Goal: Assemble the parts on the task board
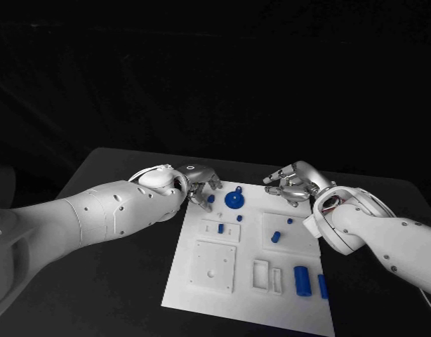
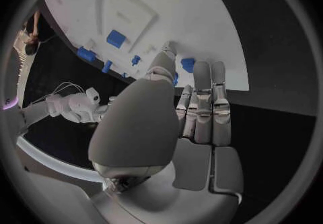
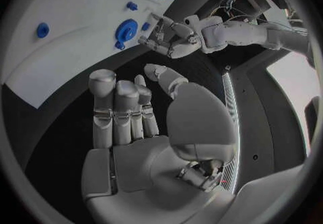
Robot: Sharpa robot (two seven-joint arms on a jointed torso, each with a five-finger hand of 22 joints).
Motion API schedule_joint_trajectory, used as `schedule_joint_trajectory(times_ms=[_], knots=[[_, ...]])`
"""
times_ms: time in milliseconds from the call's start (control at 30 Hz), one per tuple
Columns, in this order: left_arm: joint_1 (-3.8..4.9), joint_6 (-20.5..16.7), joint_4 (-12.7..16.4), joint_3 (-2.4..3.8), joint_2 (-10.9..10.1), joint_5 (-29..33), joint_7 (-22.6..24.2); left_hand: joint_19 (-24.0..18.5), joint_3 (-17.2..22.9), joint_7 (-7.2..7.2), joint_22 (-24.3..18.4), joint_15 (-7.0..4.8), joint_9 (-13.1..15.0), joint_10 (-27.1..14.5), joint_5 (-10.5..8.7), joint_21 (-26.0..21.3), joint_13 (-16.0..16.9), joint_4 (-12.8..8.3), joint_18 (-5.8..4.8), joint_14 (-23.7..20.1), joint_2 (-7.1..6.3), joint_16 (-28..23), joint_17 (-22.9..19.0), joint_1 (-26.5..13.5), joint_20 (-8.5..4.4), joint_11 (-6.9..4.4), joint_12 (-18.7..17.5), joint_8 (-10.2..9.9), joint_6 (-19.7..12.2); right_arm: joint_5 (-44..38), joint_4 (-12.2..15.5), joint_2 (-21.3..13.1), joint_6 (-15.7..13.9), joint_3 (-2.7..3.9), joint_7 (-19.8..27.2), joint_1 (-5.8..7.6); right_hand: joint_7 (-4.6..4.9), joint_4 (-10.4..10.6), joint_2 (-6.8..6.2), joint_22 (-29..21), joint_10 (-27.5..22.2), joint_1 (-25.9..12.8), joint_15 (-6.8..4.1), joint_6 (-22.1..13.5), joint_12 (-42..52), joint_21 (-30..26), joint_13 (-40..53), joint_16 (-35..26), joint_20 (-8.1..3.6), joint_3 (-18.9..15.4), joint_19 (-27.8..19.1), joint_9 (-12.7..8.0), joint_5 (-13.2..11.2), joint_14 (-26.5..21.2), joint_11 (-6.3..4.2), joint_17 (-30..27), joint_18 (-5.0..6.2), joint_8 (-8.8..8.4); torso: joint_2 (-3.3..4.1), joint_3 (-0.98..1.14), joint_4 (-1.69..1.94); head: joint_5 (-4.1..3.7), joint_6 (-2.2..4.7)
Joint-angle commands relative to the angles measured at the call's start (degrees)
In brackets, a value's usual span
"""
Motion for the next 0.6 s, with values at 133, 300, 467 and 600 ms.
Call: schedule_joint_trajectory(times_ms=[133,300,467,600], knots=[[-0.02,2.25,-1.16,-0.66,0.75,-3.14,-0.70,0.70,2.17,0.84,1.69,0.27,0.14,2.68,-0.05,0.05,-0.04,-5.46,0.00,0.00,3.48,0.78,0.13,-1.32,0.16,0.60,-0.14,-0.05,3.91,0.08,0.09,0.12,0.83,0.02,0.50,-0.02,0.00,0.04,0.07,4.41,-0.35,-0.39,0.17,-0.22,0.02,-0.36,0.02,-0.30,0.24,-0.24,1.74,-0.06,0.47,-0.09,0.07,-0.04,0.49,-0.09,-0.01,-0.02,0.02,0.00,-0.01],[-0.06,2.03,-2.18,-0.83,1.13,-3.16,-0.71,0.84,2.69,1.07,3.07,0.28,0.24,4.21,0.14,0.09,-0.04,-9.23,0.47,0.10,6.40,1.11,0.16,-2.61,0.23,0.75,-0.10,0.08,6.52,0.08,0.14,0.13,0.88,0.02,0.52,-0.02,0.00,0.04,0.07,4.41,-0.35,-0.39,0.17,-0.22,0.02,-0.36,0.02,-0.30,0.24,-0.24,1.74,-0.06,0.47,-0.09,0.07,-0.04,0.49,-0.09,-0.03,-0.02,0.02,0.06,0.00],[-0.07,2.53,-2.65,-0.88,1.43,-3.03,-0.56,1.00,2.31,1.27,3.27,0.24,0.40,7.35,0.63,0.71,-0.04,-11.81,0.82,0.33,9.36,1.55,0.34,-3.48,0.15,0.65,-0.10,0.25,11.50,0.08,0.19,0.12,0.94,0.02,0.53,-0.02,0.00,0.04,0.07,4.41,-0.35,-0.39,0.17,-0.22,0.02,-0.36,0.02,-0.30,0.24,-0.24,1.74,-0.06,0.47,-0.09,0.07,-0.04,0.49,-0.09,-0.06,-0.01,0.11,-0.03,-0.18],[-0.08,3.54,-2.82,-0.95,1.73,-2.96,-0.43,0.93,2.69,1.25,3.33,0.33,0.39,9.77,0.98,1.34,-0.07,-12.42,1.09,0.48,10.97,1.96,0.54,-4.11,0.18,0.51,-0.13,0.26,13.56,0.08,0.18,0.14,0.99,0.02,0.54,-0.02,-0.01,0.05,0.15,4.43,-0.37,-0.42,0.17,-0.18,0.03,-0.32,0.02,-0.30,0.25,-0.24,1.76,-0.06,0.58,-0.10,0.05,-0.05,0.50,-0.10,-0.05,0.00,0.06,-0.04,-0.28]])
